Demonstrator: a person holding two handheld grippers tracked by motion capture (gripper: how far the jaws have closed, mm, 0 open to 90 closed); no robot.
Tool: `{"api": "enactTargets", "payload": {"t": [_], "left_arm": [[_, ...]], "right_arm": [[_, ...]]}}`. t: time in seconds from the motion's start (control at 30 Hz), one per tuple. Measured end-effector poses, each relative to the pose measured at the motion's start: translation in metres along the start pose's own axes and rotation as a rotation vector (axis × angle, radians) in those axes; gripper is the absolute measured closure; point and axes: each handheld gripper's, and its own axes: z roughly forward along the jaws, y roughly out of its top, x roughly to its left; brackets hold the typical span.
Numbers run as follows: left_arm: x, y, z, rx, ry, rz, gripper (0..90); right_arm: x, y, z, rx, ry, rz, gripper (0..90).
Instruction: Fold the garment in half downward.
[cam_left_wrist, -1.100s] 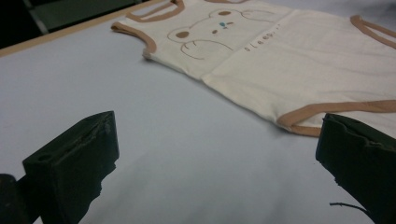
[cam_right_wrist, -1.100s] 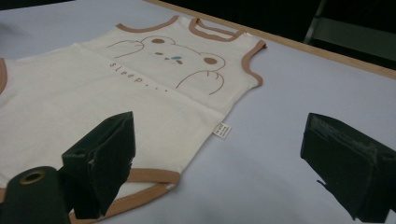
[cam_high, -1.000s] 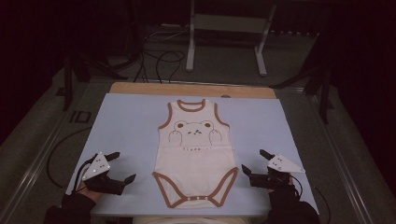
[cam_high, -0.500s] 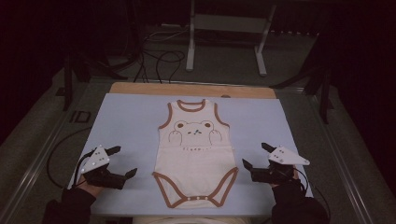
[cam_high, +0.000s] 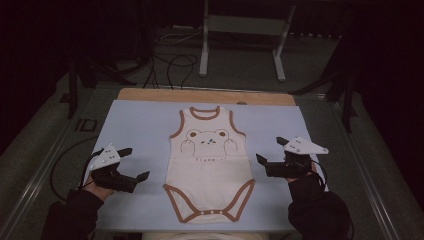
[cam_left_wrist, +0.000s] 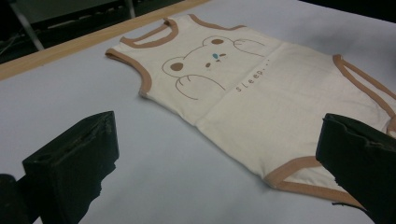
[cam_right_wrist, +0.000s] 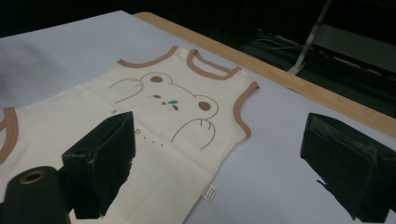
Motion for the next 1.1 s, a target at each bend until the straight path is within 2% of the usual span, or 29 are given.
{"api": "enactTargets", "payload": {"t": [0.23, 0.5, 0.53, 0.57, 0.6, 0.63, 0.73, 0.83, 0.87, 0.9, 0.97, 1.1], "left_arm": [[0.005, 0.015, 0.006, 0.007, -0.016, -0.008, 0.0], [0.005, 0.030, 0.021, 0.071, -0.044, 0.006, 0.0], [0.005, 0.031, 0.024, 0.078, -0.043, 0.005, 0.0], [0.005, 0.032, 0.027, 0.087, -0.025, 0.003, 0.0], [0.005, 0.033, 0.030, 0.096, -0.016, 0.001, 0.0], [0.005, 0.034, 0.033, 0.106, -0.033, 0.001, 0.0], [0.005, 0.035, 0.042, 0.126, -0.037, 0.012, 0.0], [0.006, 0.036, 0.048, 0.123, -0.050, 0.010, 0.0], [0.007, 0.037, 0.055, 0.129, -0.067, 0.008, 0.0], [0.007, 0.037, 0.058, 0.126, -0.070, 0.003, 0.0], [0.007, 0.037, 0.064, 0.142, -0.067, 0.011, 0.0], [0.009, 0.033, 0.074, 0.155, -0.062, -0.015, 0.1]], "right_arm": [[-0.007, 0.014, 0.018, 0.033, 0.039, -0.004, 10.5], [-0.012, 0.021, 0.038, 0.072, 0.079, -0.004, 10.5], [-0.012, 0.021, 0.041, 0.073, 0.084, -0.004, 10.5], [-0.013, 0.021, 0.044, 0.074, 0.090, -0.001, 10.5], [-0.014, 0.021, 0.047, 0.077, 0.096, 0.001, 10.5], [-0.014, 0.020, 0.050, 0.082, 0.101, 0.005, 10.5], [-0.015, 0.017, 0.060, 0.102, 0.109, 0.017, 10.6], [-0.016, 0.014, 0.066, 0.117, 0.116, 0.026, 10.6], [-0.016, 0.012, 0.069, 0.126, 0.116, 0.027, 10.6], [-0.016, 0.008, 0.076, 0.146, 0.107, 0.032, 10.6], [-0.016, 0.004, 0.081, 0.156, 0.110, 0.044, 10.6], [-0.017, -0.005, 0.088, 0.169, 0.105, 0.053, 11.1]]}}
